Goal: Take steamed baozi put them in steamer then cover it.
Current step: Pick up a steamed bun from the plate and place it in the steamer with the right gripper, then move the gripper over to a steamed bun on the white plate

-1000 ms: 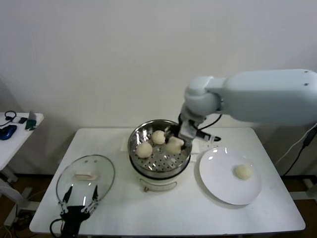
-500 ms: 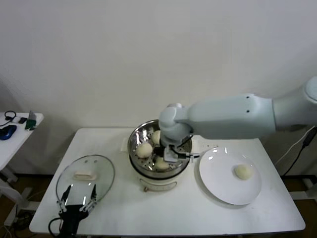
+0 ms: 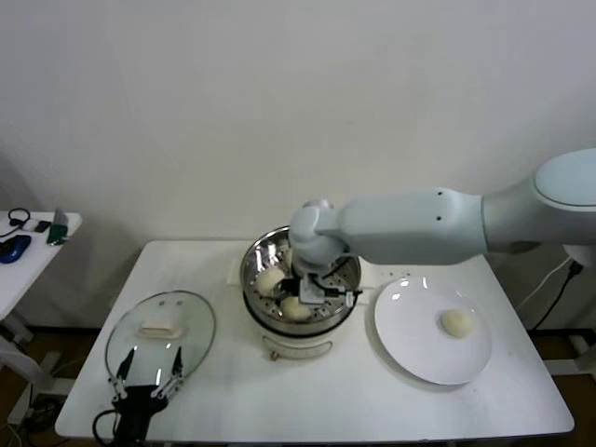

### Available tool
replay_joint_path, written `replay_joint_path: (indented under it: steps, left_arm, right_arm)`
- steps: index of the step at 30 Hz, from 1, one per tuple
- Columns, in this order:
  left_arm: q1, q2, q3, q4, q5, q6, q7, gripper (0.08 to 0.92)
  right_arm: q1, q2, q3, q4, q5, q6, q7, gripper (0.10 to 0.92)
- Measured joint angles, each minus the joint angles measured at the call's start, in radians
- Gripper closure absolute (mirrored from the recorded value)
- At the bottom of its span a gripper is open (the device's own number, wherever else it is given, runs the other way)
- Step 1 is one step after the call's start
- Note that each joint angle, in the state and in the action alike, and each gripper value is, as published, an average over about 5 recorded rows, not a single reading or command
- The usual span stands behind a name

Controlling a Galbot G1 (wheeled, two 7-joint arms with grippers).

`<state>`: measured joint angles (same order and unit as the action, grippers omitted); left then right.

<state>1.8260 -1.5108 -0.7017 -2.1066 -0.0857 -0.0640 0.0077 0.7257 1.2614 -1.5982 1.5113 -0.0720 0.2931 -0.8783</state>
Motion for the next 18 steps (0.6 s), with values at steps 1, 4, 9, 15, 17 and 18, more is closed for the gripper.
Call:
replay_joint_path:
  steps: [1,4,9,15,17,18]
  left_arm:
    - [0.001,-0.001,0.001,-0.001,0.001,0.000,0.000,0.177]
    - [0.005,-0.002,0.002,-0.006,0.002,0.000,0.000,0.177]
    - [0.007,0.000,0.003,-0.014,0.004,0.000,0.002,0.177]
    - [-0.002,0.006,0.008,-0.014,0.004,0.003,0.004,0.177]
    - [-0.005,0.006,0.010,-0.012,0.004,0.004,0.005,0.177]
    - [-0.006,0.007,0.011,-0.011,0.004,0.004,0.005,0.177]
  right_arm:
    - [0.008,-0.009,0.001,-0.001,0.013,0.003,-0.006,0.203]
    - [0.047,-0.049,-0.006,-0.008,0.068,0.011,-0.034,0.203]
    - [0.159,-0.152,-0.074,-0.015,0.221,-0.020,-0.078,0.203]
    - [0.294,-0.330,-0.217,-0.016,0.414,-0.164,-0.087,0.202]
    - [0.318,-0.393,-0.262,-0.016,0.451,-0.214,-0.082,0.202]
    - [0.325,-0.425,-0.281,-0.017,0.463,-0.238,-0.078,0.203]
